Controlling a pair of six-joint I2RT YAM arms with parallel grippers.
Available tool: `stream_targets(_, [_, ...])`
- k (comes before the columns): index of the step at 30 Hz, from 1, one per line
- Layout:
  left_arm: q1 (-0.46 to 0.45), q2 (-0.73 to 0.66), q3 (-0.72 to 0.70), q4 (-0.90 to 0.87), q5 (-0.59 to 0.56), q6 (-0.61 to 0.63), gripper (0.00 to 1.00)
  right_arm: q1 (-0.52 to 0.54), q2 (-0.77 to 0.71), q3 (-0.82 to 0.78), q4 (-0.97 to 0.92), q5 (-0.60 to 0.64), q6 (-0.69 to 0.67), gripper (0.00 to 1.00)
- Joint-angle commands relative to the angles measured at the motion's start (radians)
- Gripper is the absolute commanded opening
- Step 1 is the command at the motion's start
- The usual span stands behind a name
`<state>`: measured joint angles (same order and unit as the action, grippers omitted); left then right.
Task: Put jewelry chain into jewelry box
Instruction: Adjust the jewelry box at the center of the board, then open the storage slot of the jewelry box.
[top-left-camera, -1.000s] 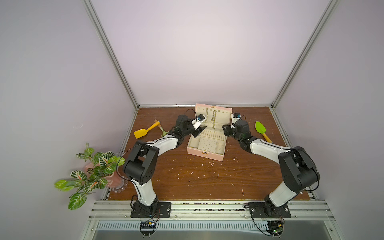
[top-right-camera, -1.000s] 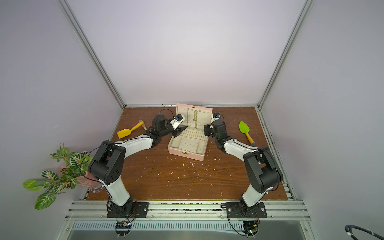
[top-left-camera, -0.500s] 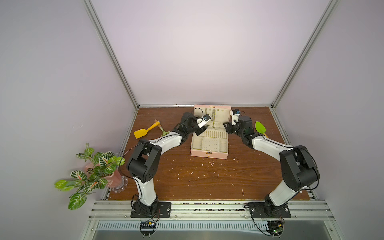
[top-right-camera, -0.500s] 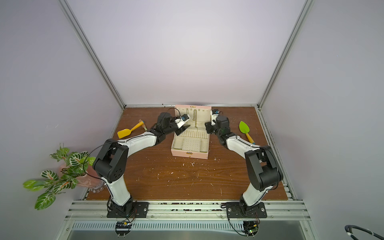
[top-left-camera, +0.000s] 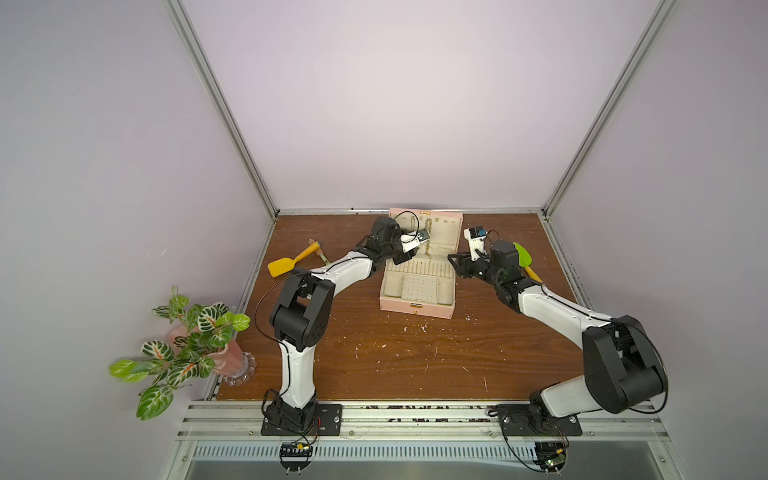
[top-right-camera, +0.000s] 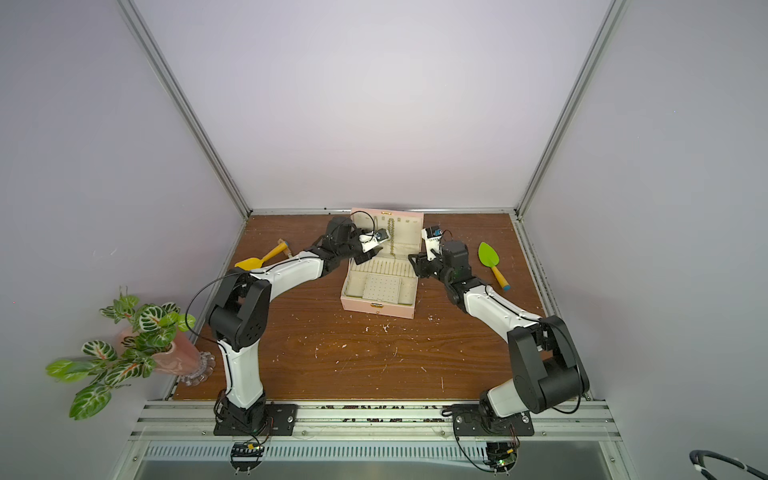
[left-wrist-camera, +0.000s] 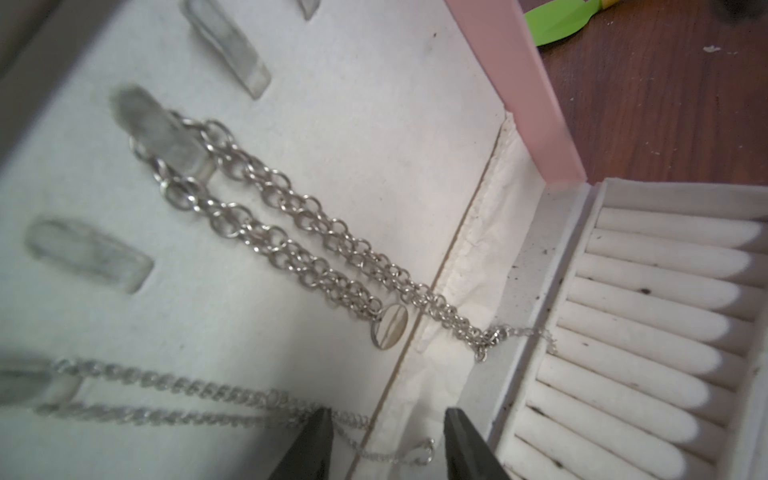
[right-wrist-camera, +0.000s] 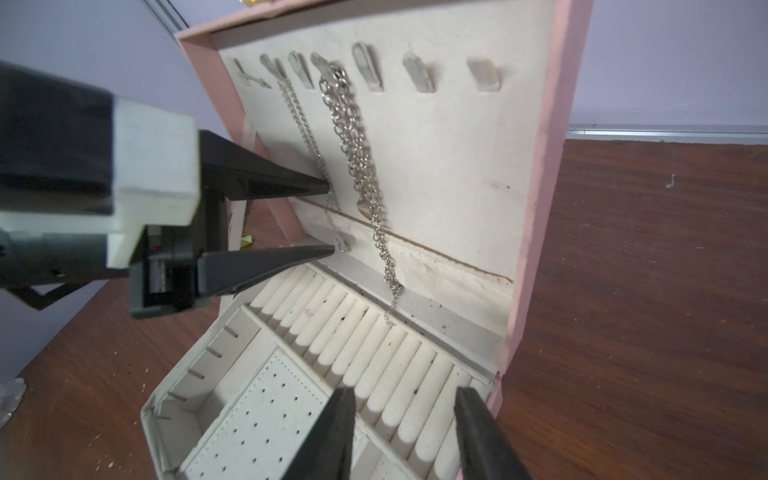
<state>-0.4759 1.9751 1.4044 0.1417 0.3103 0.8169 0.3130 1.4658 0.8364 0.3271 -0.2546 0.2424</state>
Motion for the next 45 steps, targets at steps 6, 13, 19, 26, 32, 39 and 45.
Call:
stream_targets(6, [-0.027,0.009,0.028,-0.052,-0.002,0.032,0.41,-0.002,-0.09,-0.043,-0.014,-0.019,-0.037,0.45])
stream_targets(13, [-0.033,-0.066,-0.049,0.017,-0.015,0.021,0.42,-0.003,-0.121,-0.066,-0.011,-0.03,-0.04,0.46])
stream_targets(19, [-0.033,-0.048,0.026,-0.092,-0.034,0.041,0.45,-0.003,-0.142,-0.082,-0.01,-0.056,-0.043,0.48])
stream_targets(26, [-0.033,0.059,0.195,-0.241,-0.048,0.063,0.46,-0.002,-0.177,-0.104,-0.018,-0.09,-0.062,0.51])
stream_targets(32, [-0.033,0.126,0.298,-0.34,-0.064,0.066,0.46,-0.003,-0.196,-0.112,-0.022,-0.097,-0.069,0.52])
stream_targets(39, [-0.033,0.14,0.318,-0.364,-0.126,0.086,0.46,-0.002,-0.205,-0.115,-0.02,-0.096,-0.074,0.52])
stream_targets(45, [-0.033,0.168,0.353,-0.399,-0.191,0.12,0.45,-0.002,-0.214,-0.121,-0.02,-0.098,-0.075,0.52])
